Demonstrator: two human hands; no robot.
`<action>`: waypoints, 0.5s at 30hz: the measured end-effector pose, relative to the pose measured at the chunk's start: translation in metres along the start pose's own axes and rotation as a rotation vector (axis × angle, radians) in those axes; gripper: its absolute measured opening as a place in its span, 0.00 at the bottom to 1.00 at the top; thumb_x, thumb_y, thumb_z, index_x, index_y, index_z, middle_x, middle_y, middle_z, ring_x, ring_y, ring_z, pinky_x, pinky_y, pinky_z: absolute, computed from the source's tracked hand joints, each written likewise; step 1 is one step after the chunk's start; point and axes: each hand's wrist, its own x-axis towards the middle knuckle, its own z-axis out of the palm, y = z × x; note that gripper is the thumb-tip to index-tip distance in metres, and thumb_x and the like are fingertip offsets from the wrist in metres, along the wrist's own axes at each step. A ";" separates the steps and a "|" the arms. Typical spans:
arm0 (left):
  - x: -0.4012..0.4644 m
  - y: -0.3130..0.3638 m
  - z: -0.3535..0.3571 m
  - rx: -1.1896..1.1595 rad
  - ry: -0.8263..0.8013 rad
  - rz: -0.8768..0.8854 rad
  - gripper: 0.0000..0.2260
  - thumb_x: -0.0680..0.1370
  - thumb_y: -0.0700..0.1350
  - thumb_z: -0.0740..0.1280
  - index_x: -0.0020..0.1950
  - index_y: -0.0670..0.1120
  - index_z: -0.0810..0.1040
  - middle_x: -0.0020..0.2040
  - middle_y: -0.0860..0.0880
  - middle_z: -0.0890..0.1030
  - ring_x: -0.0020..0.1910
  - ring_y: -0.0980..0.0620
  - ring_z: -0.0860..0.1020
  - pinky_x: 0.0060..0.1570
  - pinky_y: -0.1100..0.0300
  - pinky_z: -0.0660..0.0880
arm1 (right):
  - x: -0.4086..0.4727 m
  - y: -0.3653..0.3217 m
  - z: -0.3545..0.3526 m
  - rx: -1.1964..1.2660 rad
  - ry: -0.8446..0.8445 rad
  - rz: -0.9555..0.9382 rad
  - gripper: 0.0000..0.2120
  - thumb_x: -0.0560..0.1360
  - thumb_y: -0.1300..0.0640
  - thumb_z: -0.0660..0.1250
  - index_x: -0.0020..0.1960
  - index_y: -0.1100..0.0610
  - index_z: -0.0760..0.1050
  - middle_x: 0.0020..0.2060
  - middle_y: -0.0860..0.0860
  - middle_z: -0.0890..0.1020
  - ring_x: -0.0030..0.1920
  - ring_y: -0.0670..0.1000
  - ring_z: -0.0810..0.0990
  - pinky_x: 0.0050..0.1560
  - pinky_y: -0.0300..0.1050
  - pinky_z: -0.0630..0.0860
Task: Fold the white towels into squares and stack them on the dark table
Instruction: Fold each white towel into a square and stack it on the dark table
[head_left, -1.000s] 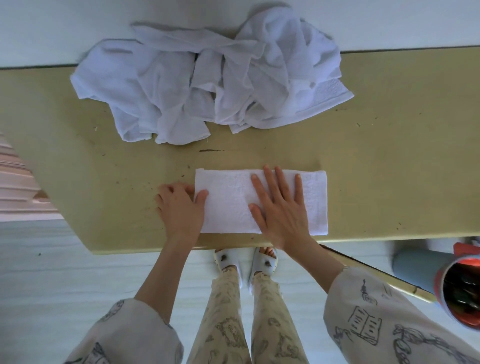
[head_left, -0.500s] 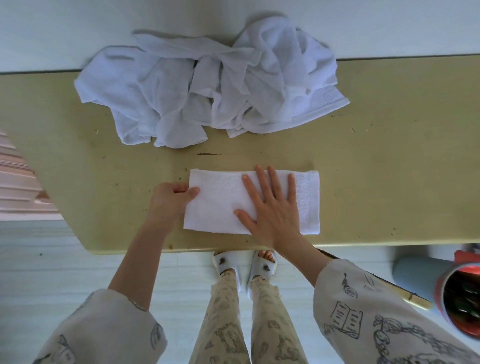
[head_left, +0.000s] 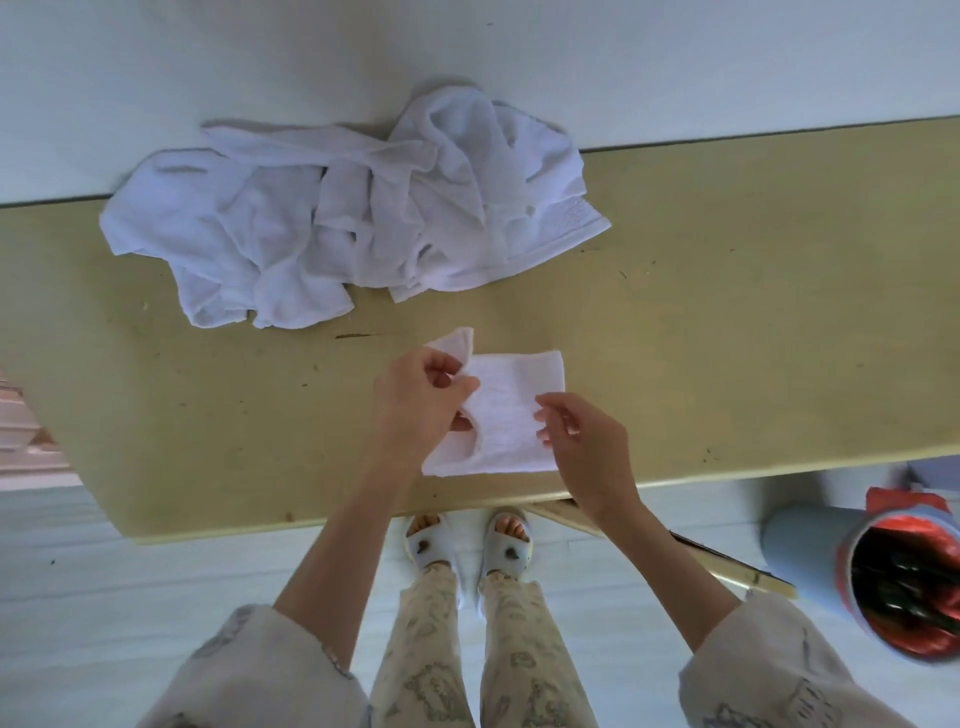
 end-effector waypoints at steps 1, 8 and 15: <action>0.003 0.001 0.015 0.055 0.004 0.028 0.08 0.72 0.42 0.72 0.49 0.42 0.78 0.39 0.50 0.77 0.39 0.49 0.79 0.42 0.57 0.79 | 0.001 0.002 -0.006 0.045 -0.019 0.066 0.10 0.77 0.64 0.60 0.54 0.58 0.78 0.41 0.49 0.82 0.42 0.52 0.82 0.52 0.51 0.78; 0.003 -0.003 0.073 0.271 -0.023 0.083 0.08 0.73 0.40 0.69 0.52 0.42 0.78 0.42 0.51 0.78 0.41 0.55 0.73 0.40 0.74 0.62 | 0.009 0.019 -0.023 0.229 -0.158 0.290 0.12 0.77 0.66 0.58 0.56 0.61 0.78 0.44 0.54 0.83 0.46 0.53 0.83 0.56 0.52 0.78; 0.004 0.004 0.085 0.248 -0.105 0.111 0.10 0.74 0.40 0.68 0.55 0.42 0.78 0.45 0.52 0.78 0.41 0.57 0.75 0.40 0.77 0.66 | 0.010 0.019 -0.030 0.253 -0.191 0.323 0.12 0.78 0.62 0.59 0.56 0.59 0.79 0.47 0.53 0.84 0.48 0.50 0.83 0.56 0.51 0.78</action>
